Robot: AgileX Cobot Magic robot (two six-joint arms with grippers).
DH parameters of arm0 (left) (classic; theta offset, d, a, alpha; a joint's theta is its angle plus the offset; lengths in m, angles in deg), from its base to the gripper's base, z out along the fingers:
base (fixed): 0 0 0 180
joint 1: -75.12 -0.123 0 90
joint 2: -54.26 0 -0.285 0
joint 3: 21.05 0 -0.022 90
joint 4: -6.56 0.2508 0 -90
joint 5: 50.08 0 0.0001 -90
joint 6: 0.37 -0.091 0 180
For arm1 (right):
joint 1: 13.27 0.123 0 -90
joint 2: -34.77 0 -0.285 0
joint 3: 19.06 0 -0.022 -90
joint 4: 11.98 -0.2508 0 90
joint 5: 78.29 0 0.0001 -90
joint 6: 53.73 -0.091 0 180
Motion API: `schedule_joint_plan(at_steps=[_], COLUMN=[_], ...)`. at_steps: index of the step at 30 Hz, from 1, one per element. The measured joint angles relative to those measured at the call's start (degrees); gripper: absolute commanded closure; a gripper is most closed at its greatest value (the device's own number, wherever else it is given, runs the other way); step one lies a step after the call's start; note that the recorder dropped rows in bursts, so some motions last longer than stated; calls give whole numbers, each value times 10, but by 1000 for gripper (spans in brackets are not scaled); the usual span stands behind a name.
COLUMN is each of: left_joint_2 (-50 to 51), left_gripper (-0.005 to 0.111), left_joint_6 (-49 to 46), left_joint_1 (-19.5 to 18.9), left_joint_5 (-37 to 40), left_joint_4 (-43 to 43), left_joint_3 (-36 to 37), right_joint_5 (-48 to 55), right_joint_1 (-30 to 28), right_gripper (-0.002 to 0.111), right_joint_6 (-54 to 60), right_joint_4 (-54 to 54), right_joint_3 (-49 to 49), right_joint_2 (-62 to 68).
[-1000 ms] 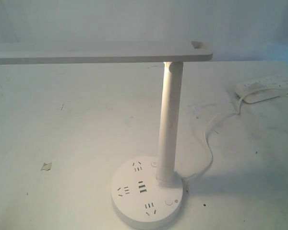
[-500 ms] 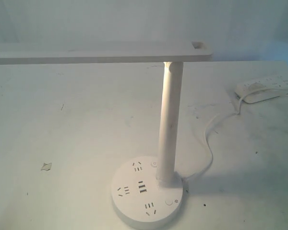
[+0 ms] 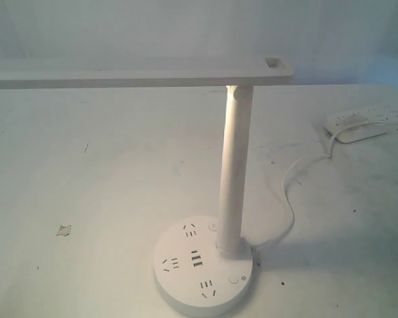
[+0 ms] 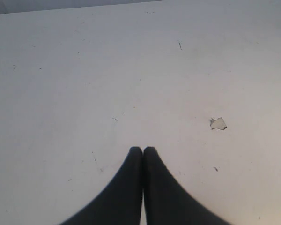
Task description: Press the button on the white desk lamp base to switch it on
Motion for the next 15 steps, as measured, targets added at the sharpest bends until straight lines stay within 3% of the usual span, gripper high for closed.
schedule_joint_plan(at_steps=[5,10,15], left_joint_2=[0,0,0], left_gripper=[107,107,107], left_joint_6=[0,0,0], left_joint_1=[0,0,0], left_joint_5=[0,0,0], left_joint_4=[0,0,0], left_joint_3=[0,0,0], right_joint_5=[32,34,41], right_joint_1=[-7,-142,-164], right_gripper=[108,108,108], right_joint_6=[-47,-50,-50], right_joint_4=[2,2,2], right_joint_3=[1,1,1], right_joint_2=[0,0,-12])
